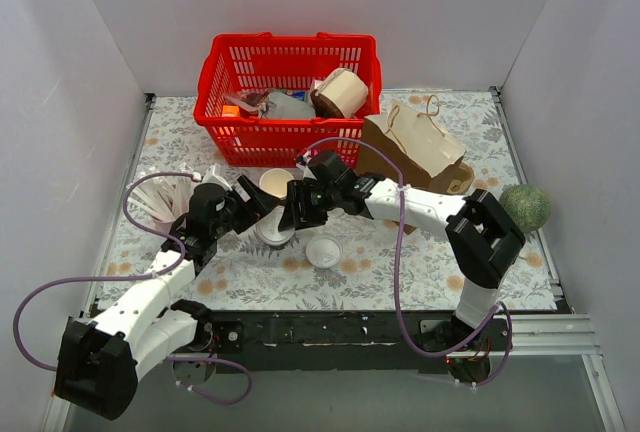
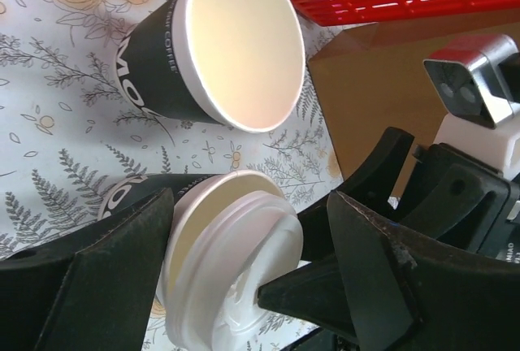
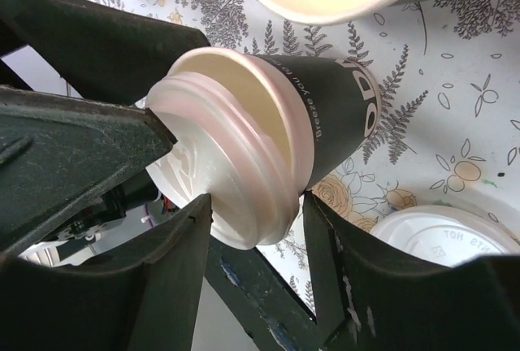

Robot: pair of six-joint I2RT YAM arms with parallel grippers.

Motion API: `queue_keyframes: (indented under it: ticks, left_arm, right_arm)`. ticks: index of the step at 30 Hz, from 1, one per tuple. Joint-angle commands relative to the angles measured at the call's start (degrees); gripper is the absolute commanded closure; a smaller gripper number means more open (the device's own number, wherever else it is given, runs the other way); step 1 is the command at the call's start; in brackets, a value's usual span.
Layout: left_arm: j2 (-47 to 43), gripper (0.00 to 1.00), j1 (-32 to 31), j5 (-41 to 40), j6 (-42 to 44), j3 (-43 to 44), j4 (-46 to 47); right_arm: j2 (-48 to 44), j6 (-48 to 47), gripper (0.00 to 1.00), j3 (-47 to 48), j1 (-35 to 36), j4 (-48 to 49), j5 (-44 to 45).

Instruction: Pack the takeout coffee

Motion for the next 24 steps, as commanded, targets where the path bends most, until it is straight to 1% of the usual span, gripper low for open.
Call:
queue_keyframes:
  ticks: [1,5,8,9,12,15,16,20,24]
  left_arm:
    - [-1.44,0.25,0.28,2.74,-0.48,-1.99,0.16]
    - [-2.23,0.3,0.28,3.7,-1.53,-3.57,-1.15]
    - [-3.28,0.36,0.28,4.49,-2.32,-4.45,-2.39]
    - [-4.51,0.36,0.28,4.93,-2.5,-4.97,-2.56]
    - [-7.4,0.41,0.28,6.51,-3.2,-5.86,-2.56]
    - [-8.91,0.51,0.28,7.48,-3.82,-6.73,-2.92]
    - [-9.44,0.53,0.19,7.57,-3.91,-7.0,-2.83]
    - [-8.92,0.56,0.28,8.1,-3.82,-7.18,-2.57]
    - [-8.21,0.57,0.19,11.61,-4.7,-7.35,-1.42]
  right_arm:
    - [1.05,-1.86,0.44,5.25,0.2,-2.33,1.51]
    - [2.1,-3.71,0.44,8.06,0.11,-7.15,3.62]
    - [3.51,-5.2,0.44,10.26,-0.42,-9.89,3.62]
    - [3.77,-5.47,0.44,10.7,-0.5,-11.38,3.88]
    - [4.39,-6.26,0.44,11.32,-0.94,-12.88,4.15]
    - [4.57,-7.4,0.44,11.41,-1.12,-12.45,3.36]
    - [4.57,-7.75,0.44,11.41,-1.21,-12.27,3.18]
    - [4.39,-10.48,0.46,10.62,-1.3,-9.29,2.13]
    - [3.95,-12.06,0.46,9.48,-1.56,-6.04,1.34]
